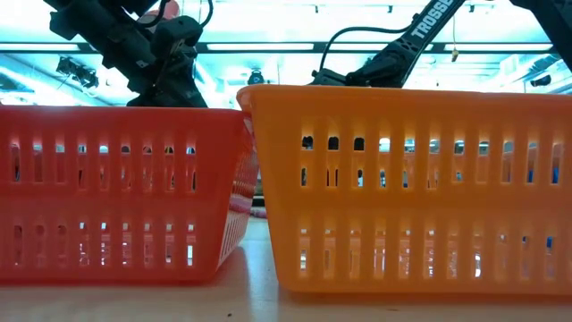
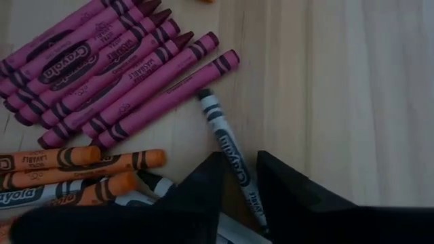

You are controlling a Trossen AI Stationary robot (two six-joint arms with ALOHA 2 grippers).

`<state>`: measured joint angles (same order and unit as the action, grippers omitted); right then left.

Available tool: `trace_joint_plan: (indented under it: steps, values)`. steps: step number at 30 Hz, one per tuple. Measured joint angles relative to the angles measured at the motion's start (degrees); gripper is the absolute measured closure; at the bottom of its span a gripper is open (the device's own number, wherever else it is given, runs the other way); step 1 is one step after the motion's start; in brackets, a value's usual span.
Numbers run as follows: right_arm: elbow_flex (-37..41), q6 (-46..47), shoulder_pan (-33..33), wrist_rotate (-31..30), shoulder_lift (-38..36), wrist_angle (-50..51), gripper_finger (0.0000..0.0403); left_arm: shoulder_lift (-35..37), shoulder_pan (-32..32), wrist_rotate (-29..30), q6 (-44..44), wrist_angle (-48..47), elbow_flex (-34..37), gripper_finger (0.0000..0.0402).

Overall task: Sort crayons
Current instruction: Put the black crayon into the blue bin

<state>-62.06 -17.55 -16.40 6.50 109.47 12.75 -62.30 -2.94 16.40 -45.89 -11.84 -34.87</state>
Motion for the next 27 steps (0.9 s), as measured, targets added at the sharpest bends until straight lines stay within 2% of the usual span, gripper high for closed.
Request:
trace_joint_plan:
  steps: [5, 10, 16, 21, 27]
  values:
    - [0.0, 1.1, -0.1, 0.0, 0.0, 0.1, 0.0353, 0.0, 0.0, 0.0, 0.0, 0.0, 0.0, 0.0264]
    - [0.0, 0.6, -0.1, -0.1, 0.0, 0.4, 0.0377, 0.0, 0.0, 0.0, 0.0, 0.0, 0.0, 0.0264]
    - [-0.1, 0.8, -0.1, -0.3, -0.1, 0.3, 0.0374, 0.0, -0.2, 0.0, 0.2, -0.1, 0.0, 0.0264]
    - [-3.1, 0.9, -0.2, -1.6, 0.2, 3.1, 0.0373, 0.0, -0.2, 0.0, 0.3, -0.1, 0.0, 0.0264]
    - [-10.5, 0.9, 0.1, -1.3, 0.2, 12.7, 0.0373, 0.0, -0.2, -2.9, 0.2, -0.2, 0.0, 0.0264]
